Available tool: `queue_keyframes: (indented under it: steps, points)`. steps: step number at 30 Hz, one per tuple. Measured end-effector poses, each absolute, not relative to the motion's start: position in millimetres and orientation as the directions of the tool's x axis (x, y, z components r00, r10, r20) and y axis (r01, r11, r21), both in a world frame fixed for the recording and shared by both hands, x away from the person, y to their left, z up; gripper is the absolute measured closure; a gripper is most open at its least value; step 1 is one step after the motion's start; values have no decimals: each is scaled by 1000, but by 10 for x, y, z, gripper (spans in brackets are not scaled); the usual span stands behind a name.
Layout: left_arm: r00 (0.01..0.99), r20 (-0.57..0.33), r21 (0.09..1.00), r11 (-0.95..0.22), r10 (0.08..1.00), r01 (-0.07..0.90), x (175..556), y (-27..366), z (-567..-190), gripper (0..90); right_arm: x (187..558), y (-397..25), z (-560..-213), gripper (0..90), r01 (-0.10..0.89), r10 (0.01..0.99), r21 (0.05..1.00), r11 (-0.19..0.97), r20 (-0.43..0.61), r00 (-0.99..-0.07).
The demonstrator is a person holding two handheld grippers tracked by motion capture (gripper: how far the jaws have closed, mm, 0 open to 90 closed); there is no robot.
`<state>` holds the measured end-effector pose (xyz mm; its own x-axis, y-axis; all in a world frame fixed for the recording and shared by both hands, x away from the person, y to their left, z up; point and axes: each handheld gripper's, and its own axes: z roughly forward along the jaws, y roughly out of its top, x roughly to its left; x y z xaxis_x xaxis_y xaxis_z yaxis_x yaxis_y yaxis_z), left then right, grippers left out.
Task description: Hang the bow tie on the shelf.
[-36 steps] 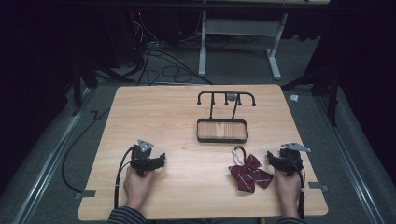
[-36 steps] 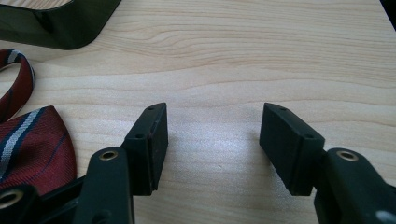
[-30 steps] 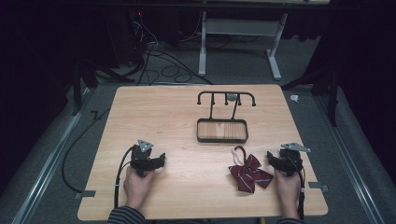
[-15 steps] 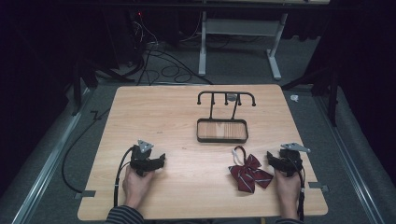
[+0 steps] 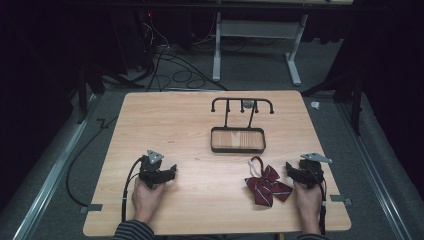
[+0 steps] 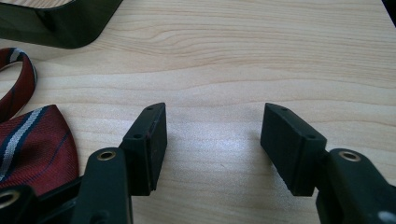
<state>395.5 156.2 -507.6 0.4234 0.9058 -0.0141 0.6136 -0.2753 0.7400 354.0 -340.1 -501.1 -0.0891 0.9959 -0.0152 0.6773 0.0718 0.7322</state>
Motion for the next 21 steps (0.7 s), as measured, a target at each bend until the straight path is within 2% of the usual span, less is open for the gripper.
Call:
queue_keyframes:
  steps: [3, 7, 21]
  points:
    - [422, -14, 739, -275, 906, 615, 3955, 1560, -5075, 250, 3542, -3402, -5012, 439, 676, 996, 734, 73, -14, -92]
    - [421, -14, 739, -274, 907, 615, 3955, 1559, -5075, 250, 3503, -3370, -4991, 544, 669, 992, 738, 91, -9, -126]
    - [418, -14, 740, -272, 908, 615, 3955, 1555, -5075, 250, 3334, -3151, -4871, 695, 596, 966, 794, 120, 46, -256]
